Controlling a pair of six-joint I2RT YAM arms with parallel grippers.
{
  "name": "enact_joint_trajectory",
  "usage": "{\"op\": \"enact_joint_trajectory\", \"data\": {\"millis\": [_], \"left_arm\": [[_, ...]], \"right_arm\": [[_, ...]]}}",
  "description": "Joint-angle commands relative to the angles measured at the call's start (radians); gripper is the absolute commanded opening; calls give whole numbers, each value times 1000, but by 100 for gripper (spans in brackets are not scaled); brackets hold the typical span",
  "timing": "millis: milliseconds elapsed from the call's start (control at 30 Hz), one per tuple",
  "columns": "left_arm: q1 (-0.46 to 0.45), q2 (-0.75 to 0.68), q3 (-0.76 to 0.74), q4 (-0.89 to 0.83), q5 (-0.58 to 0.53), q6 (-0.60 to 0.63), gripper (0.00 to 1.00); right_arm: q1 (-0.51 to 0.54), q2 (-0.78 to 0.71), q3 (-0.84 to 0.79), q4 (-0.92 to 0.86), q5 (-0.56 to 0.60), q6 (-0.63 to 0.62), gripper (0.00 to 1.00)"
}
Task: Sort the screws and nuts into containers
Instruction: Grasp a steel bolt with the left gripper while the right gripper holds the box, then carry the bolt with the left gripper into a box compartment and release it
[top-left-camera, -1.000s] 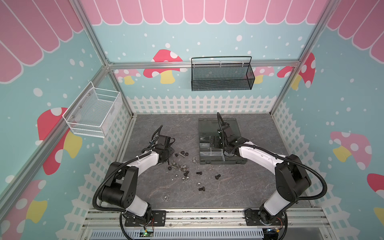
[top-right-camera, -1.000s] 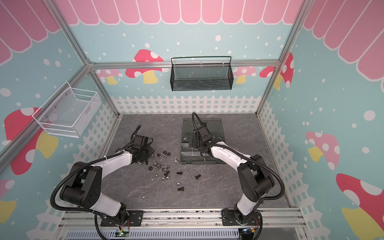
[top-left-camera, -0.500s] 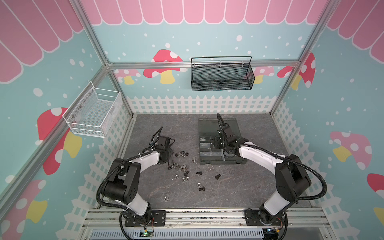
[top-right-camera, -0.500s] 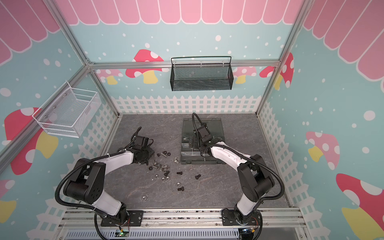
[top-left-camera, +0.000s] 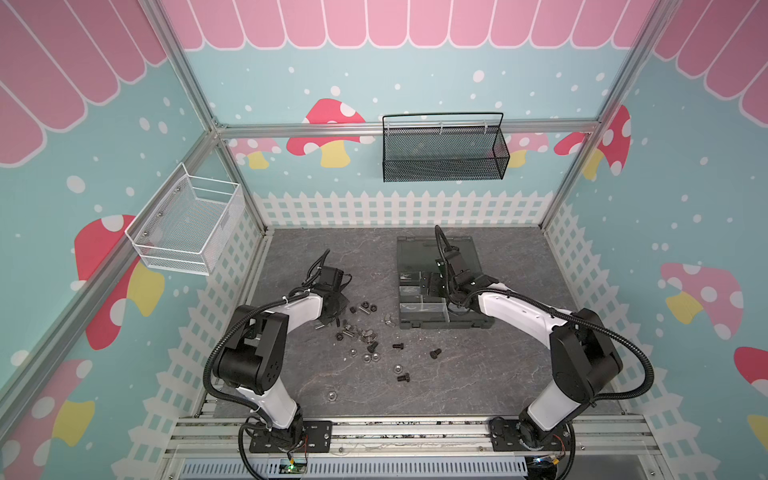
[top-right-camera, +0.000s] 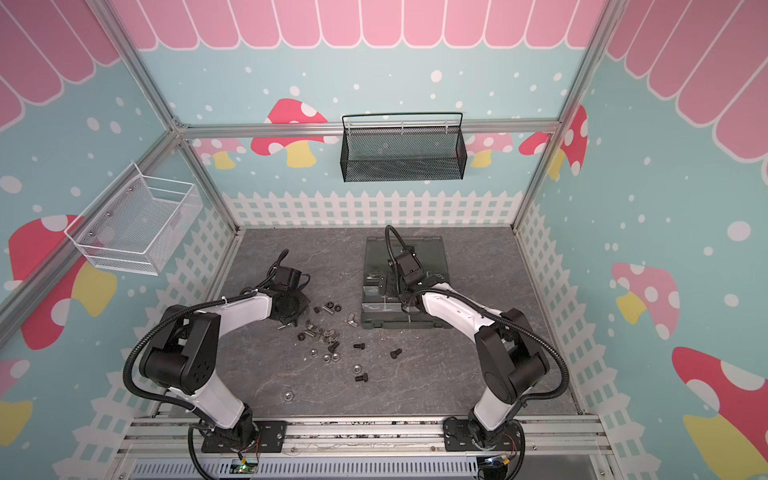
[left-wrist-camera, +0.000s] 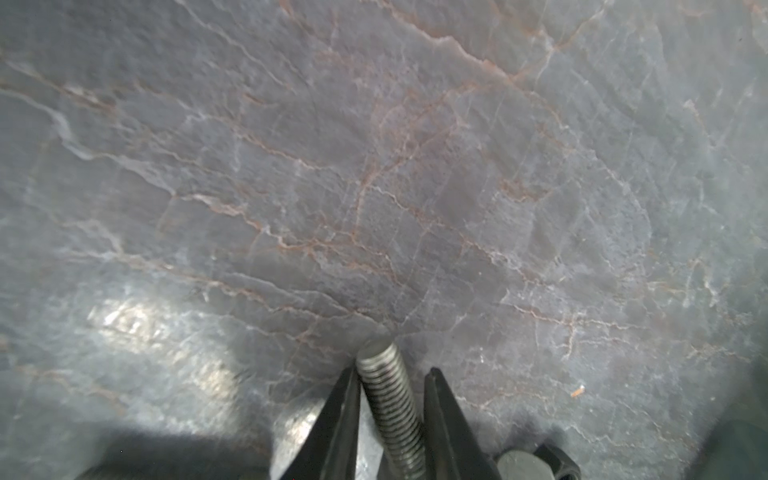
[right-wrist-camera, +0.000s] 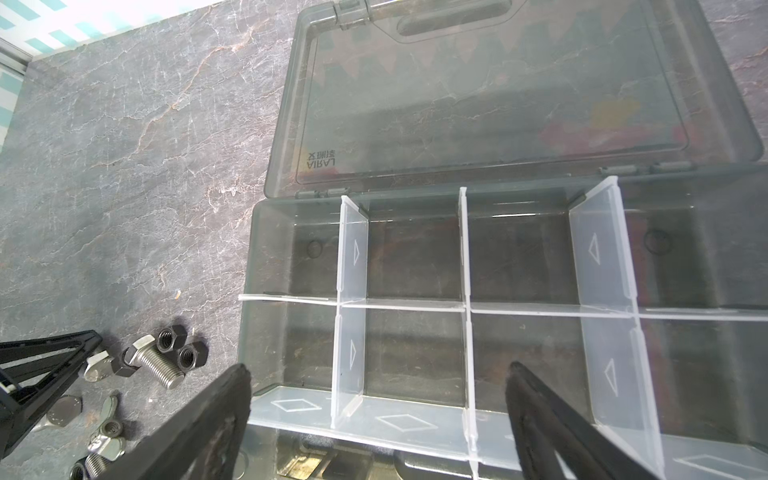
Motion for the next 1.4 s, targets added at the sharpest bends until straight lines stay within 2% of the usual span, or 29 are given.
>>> {"op": "enact_joint_trajectory", "data": {"millis": [0,133,333,500,700,900,1167,1367], "left_arm": [[6,23,22,-89,-7,35,24],[6,25,22,-109,3,54,19],[4,2,13,-101,10,71,2],[2,-35,11,-32,39,144,0],[-46,-112,25,85,95,332,0],[-139,-183,31,190,111,584,0],[-253,-239,-27,399,296,828,0],[-331,-196,7,410,389,982,0]], "right_arm": [[-8,13,-10,-16,7,25,97],[-13,15,-13,-17,6,33,97],[-18,14,-17,-16,3,31,97],[-19,-3,-24,-13,22,30,97],[-29,-45,-52,-12,59,44,97],[-57,-121,-114,-5,96,79,97],[-146,-239,-229,-3,82,166,97],[-206,-335,-304,-3,88,202,97]]}}
